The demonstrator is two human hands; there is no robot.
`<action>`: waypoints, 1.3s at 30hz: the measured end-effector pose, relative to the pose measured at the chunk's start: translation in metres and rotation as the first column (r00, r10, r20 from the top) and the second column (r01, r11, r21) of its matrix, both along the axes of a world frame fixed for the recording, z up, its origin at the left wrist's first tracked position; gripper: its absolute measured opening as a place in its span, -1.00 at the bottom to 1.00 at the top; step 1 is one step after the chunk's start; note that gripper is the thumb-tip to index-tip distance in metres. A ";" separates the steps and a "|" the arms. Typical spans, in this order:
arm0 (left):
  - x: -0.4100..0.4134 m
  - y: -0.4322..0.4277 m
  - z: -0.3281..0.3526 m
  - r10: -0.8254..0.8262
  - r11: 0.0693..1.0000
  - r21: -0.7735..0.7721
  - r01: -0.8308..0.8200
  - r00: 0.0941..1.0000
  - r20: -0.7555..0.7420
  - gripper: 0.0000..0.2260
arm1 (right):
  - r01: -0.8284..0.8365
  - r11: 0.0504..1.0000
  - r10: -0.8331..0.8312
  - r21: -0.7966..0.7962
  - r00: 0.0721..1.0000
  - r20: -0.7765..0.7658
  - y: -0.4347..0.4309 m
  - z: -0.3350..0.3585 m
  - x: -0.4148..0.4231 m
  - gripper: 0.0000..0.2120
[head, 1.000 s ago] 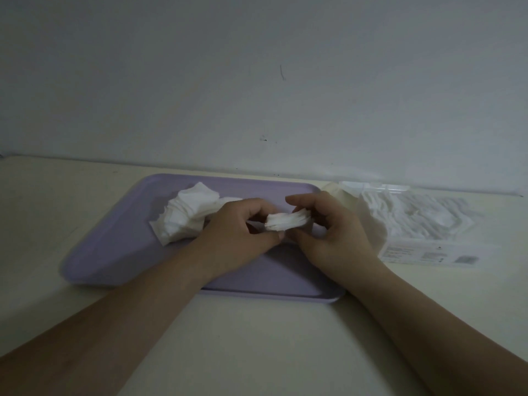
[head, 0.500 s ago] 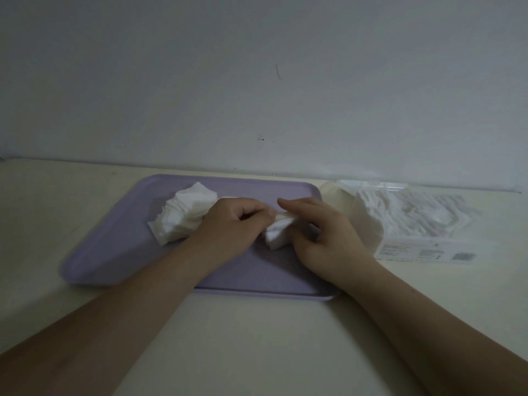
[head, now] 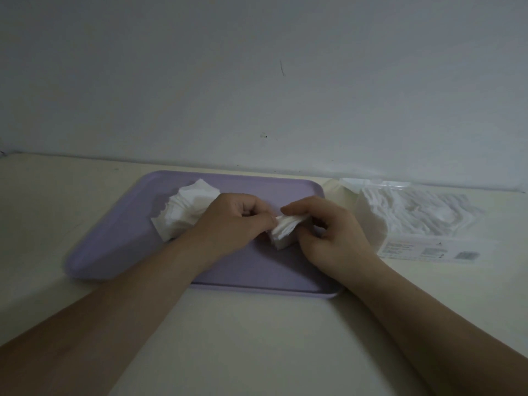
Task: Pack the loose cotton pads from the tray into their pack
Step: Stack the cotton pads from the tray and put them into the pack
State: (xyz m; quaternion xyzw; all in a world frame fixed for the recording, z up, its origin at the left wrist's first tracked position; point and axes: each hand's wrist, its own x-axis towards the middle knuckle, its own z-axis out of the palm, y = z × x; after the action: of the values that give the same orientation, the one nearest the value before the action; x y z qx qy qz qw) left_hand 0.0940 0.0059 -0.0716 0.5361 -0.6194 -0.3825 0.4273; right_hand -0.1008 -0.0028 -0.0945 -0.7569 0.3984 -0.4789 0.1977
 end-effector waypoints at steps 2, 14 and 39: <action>0.001 0.000 0.001 0.001 1.000 0.010 -0.001 1.000 -0.008 -0.89 | -0.016 1.000 0.016 -0.016 1.000 0.013 0.000 0.001 0.000 -0.62; -0.002 0.003 0.004 -0.039 0.999 0.005 0.040 0.993 -0.109 -0.90 | -0.006 0.981 -0.003 0.193 0.999 0.050 0.002 0.000 -0.002 -0.47; 0.000 -0.005 -0.011 -0.108 0.984 -0.124 0.126 0.983 0.146 -0.80 | 0.187 0.892 -0.079 0.413 0.961 -0.264 0.020 0.028 0.010 -0.22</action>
State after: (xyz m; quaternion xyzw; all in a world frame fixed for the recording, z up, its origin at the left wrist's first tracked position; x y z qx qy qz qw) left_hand 0.0939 0.0012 -0.0821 0.4943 -0.7021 -0.3270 0.3947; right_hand -0.0906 0.0169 -0.0664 -0.7168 0.5671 -0.2956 0.2779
